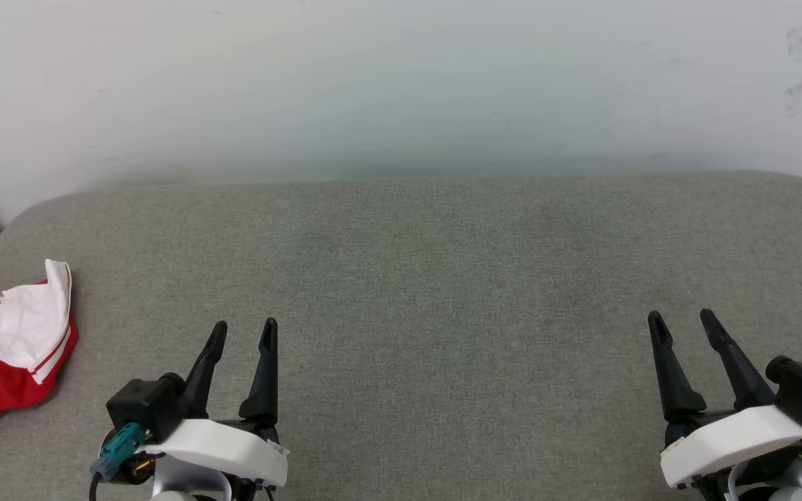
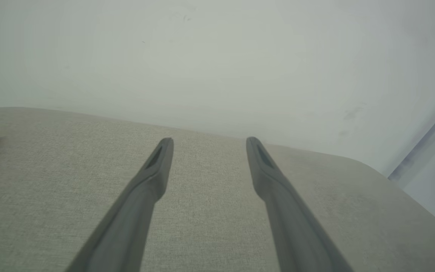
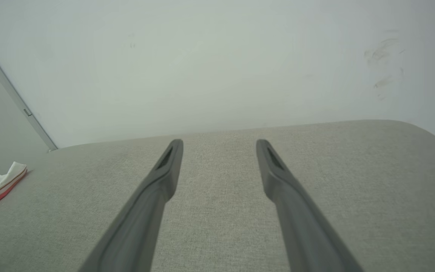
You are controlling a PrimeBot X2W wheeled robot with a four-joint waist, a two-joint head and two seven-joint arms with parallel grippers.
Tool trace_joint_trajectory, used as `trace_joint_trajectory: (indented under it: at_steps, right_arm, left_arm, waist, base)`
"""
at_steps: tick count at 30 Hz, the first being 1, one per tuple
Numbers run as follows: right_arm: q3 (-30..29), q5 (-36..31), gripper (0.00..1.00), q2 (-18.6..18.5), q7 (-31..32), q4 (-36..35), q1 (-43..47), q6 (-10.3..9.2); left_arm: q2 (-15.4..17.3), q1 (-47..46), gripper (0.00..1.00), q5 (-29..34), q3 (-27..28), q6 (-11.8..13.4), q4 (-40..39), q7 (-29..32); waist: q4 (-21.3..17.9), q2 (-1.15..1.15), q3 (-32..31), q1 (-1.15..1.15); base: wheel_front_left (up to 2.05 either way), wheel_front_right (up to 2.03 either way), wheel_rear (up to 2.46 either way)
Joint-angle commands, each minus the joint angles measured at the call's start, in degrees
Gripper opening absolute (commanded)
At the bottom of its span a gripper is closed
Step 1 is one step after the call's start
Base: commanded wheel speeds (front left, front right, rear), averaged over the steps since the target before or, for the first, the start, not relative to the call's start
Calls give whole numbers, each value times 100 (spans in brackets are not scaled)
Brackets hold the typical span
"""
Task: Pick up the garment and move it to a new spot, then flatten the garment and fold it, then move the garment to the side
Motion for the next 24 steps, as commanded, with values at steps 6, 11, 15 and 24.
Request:
trace_joint_trajectory:
  at_steps: [6, 11, 15, 24]
  right_arm:
    - [-23, -442, 100, 42, -1, -138, 45, 0]
    - [-29, -700, 100, 77, -3, -190, 79, 0]
    - [-38, -876, 100, 105, -9, -213, 110, -1]
    - [-69, -1108, 100, 164, -29, -249, 147, -1]
  left_arm:
    - [41, 5, 100, 412, -18, 44, 53, -103]
    - [50, 8, 100, 674, -28, 63, 121, -168]
    - [49, 25, 100, 841, -25, 72, 190, -213]
    - [34, 22, 100, 1161, -43, 74, 290, -314]
  waist:
    - [4, 0, -8, 0]
    - [5, 0, -13, 0]
    - [3, 0, -15, 0]
    - [1, 0, -27, 0]
  base:
    - [0, 0, 0]
    - [0, 0, 0]
    - [0, 0, 0]
    - [0, 0, 0]
